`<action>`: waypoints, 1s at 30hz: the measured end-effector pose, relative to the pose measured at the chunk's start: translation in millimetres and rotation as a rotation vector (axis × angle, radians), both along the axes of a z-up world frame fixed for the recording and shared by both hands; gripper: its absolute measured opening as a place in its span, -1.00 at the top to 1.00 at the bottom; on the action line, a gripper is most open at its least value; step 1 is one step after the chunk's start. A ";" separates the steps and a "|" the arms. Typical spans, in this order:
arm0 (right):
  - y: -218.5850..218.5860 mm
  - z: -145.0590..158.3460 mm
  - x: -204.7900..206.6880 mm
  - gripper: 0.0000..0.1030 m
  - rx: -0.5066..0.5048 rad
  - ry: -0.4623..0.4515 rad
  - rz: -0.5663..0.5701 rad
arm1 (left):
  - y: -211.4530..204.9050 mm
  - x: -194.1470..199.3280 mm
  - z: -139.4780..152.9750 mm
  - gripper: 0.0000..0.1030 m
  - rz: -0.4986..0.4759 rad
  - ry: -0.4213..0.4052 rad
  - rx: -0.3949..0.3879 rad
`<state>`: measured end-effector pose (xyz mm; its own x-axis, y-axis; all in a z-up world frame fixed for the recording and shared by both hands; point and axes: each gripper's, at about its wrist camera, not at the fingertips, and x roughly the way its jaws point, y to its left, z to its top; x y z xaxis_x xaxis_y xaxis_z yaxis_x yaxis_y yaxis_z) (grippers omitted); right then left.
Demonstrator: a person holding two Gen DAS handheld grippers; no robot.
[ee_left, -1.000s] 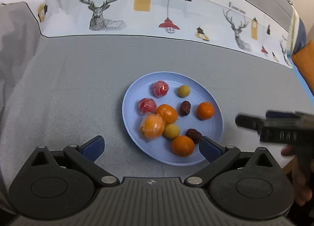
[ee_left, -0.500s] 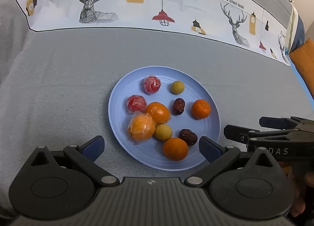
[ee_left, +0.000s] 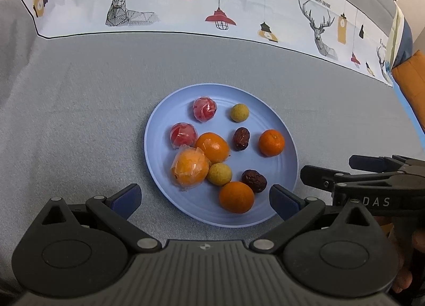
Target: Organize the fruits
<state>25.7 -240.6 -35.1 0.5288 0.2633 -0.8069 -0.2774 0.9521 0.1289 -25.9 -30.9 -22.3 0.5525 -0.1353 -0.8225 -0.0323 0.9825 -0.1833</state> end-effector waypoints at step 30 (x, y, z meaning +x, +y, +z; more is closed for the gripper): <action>0.0 -1.3 0.0 -0.99 0.005 -0.002 0.008 | -3.0 1.7 -1.4 -0.99 -0.005 0.006 0.010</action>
